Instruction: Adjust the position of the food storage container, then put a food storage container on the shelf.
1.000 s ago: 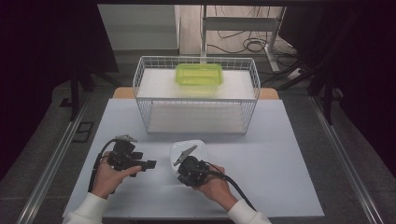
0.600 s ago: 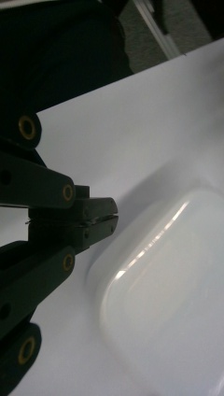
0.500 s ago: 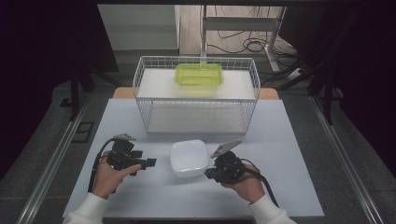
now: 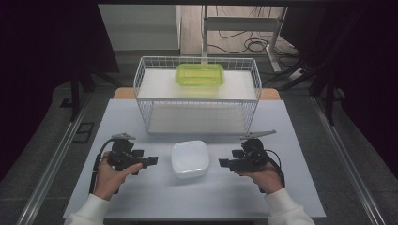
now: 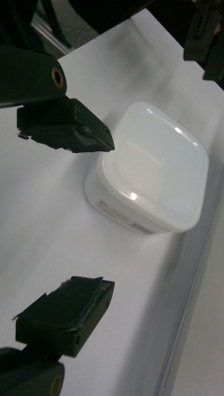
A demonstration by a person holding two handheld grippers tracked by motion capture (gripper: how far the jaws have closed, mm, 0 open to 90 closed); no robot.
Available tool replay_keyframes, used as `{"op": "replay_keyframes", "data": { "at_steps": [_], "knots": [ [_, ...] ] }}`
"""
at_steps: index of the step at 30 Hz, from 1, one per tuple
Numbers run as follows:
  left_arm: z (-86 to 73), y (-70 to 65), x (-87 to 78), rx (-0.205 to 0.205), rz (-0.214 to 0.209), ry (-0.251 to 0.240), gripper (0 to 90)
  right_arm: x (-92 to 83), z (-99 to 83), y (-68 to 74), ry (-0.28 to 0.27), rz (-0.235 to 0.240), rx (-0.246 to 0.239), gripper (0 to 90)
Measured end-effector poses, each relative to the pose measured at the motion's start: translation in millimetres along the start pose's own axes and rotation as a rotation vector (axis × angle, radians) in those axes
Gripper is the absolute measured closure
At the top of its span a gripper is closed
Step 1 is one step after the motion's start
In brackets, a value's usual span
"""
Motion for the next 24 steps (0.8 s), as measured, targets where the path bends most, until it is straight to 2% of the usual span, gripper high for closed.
{"op": "replay_keyframes", "data": {
  "at_steps": [2,7,14,24],
  "knots": [
    [0.6,-0.2,-0.3,-0.009,-0.005,-0.007,23.9,0.3,-0.5,-2.2,0.000,0.001,0.017,26.6],
    [2.0,-1.5,-2.1,-0.022,-0.009,-0.025,23.9,2.4,-1.2,-1.6,0.008,0.007,0.012,26.0],
    [5.0,-6.3,-1.5,-0.046,-0.031,-0.044,24.4,6.0,1.7,-3.5,-0.002,0.014,0.031,26.0],
    [7.8,-13.7,9.8,-0.062,-0.054,-0.029,25.9,9.5,4.6,-1.5,-0.013,0.025,0.046,27.4]
  ]
}}
Point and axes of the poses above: each handheld gripper's, and its own axes: x roughly forward along the jaws, z roughly out of its top, y roughly to its left, the point moved 7 cm from there along x, roughly forward along the jaws, and after that the axes turned 4 degrees about -z, right-handed, at the moved point
